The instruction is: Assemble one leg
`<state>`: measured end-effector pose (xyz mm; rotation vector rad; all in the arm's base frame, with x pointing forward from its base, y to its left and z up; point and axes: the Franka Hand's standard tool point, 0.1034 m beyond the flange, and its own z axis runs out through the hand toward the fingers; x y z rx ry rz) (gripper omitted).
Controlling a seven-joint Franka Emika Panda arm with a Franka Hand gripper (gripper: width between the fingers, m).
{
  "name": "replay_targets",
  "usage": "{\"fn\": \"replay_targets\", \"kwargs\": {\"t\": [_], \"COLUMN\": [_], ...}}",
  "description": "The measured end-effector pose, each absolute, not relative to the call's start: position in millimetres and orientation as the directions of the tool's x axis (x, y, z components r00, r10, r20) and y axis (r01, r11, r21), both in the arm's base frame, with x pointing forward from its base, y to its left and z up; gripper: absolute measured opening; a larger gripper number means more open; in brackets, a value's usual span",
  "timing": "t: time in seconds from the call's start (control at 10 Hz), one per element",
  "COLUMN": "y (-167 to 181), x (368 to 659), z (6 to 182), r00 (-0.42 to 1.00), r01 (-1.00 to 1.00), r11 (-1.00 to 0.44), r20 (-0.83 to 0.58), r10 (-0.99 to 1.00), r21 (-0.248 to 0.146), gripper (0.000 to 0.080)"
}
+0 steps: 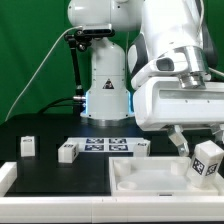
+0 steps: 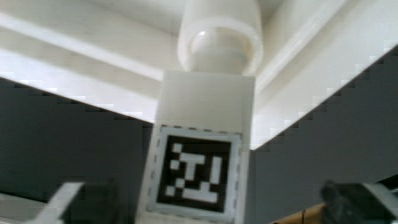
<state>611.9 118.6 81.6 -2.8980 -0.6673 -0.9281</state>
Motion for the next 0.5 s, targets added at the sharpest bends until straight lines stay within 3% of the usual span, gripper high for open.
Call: {"fn": "replay_targets", "kwargs": {"t": [0.5], "y": [118.5], "x": [611.7], "z": [81.2], "r00": [0.731], "r01": [0.407], "r11": [-0.908], "r20": [0.559], "r10": [0.391], "r21": [0.103], "gripper": [0.0649]}}
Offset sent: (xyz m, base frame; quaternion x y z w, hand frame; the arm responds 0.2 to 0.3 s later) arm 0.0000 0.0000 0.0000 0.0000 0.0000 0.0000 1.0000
